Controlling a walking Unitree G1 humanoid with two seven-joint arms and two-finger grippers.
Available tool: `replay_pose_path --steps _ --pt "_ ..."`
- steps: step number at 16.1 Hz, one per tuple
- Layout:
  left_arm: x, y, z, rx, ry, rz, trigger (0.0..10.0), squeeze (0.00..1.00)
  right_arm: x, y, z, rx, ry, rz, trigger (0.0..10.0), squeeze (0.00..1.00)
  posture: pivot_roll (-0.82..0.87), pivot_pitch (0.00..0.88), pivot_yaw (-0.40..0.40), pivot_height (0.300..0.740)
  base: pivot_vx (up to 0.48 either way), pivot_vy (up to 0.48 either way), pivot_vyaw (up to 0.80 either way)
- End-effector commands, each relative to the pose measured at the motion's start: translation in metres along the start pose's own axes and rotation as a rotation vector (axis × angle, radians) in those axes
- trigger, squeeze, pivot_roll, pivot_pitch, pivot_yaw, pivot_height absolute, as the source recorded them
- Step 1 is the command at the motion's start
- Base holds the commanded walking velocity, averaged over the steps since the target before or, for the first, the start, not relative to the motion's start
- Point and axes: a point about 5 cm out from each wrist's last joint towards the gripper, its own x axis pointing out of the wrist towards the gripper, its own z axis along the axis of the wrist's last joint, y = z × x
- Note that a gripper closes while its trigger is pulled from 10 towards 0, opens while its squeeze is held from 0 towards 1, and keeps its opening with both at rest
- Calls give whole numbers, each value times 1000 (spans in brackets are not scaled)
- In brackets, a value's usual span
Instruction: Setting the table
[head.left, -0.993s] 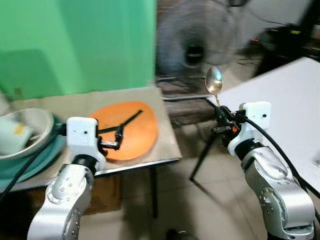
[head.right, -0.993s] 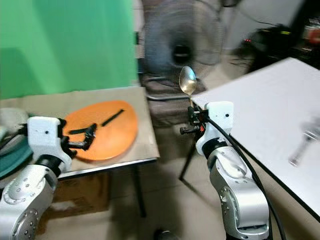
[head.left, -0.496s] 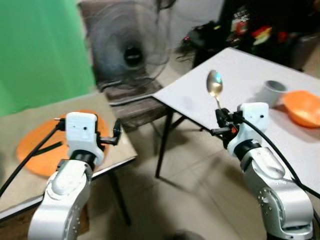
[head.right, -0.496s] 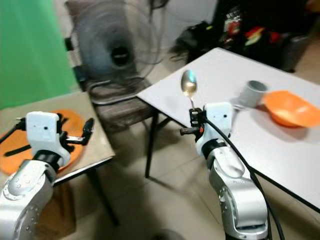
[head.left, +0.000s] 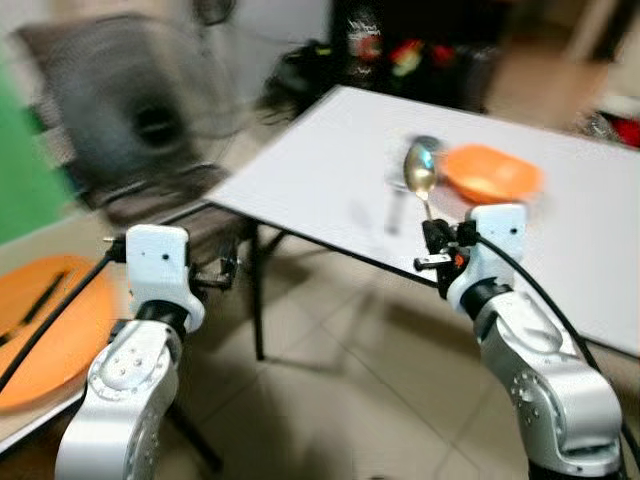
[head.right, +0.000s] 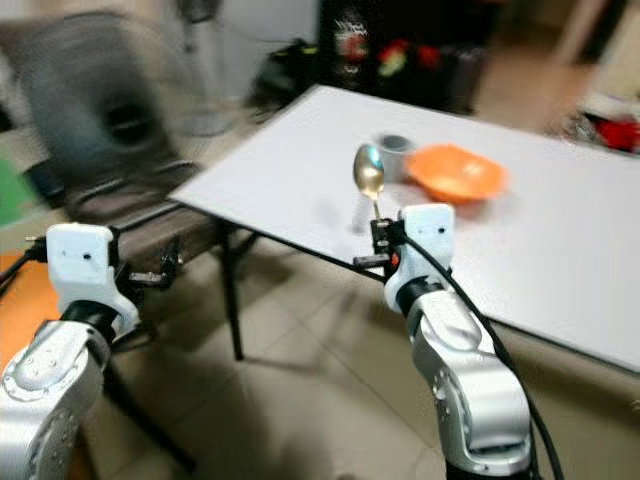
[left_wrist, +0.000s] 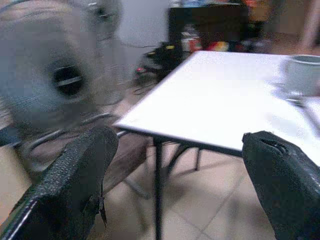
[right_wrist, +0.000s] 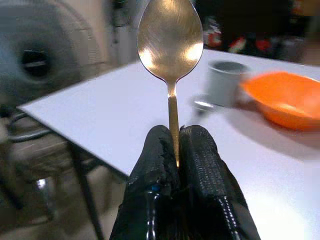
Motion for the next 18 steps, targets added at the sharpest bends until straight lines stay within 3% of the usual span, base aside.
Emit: replay_pose_path --steps 1,7,13,18 --pt "1 -2 1 13 -5 -16 10000 0 -1 -3 2 1 1 -23 10000 0 -40 0 -4 740 0 0 -800" --pt "3 -4 1 3 -8 -51 10000 0 0 -6 0 12 28 -67 10000 0 -44 0 1 740 0 0 -800" --pt "7 -1 0 4 -9 -51 10000 0 1 -6 -1 23 47 -79 10000 0 -47 0 3 740 0 405 -755" --pt "4 -1 -3 3 4 -47 10000 0 4 -3 0 12 53 -35 10000 0 -46 0 0 740 0 0 0"
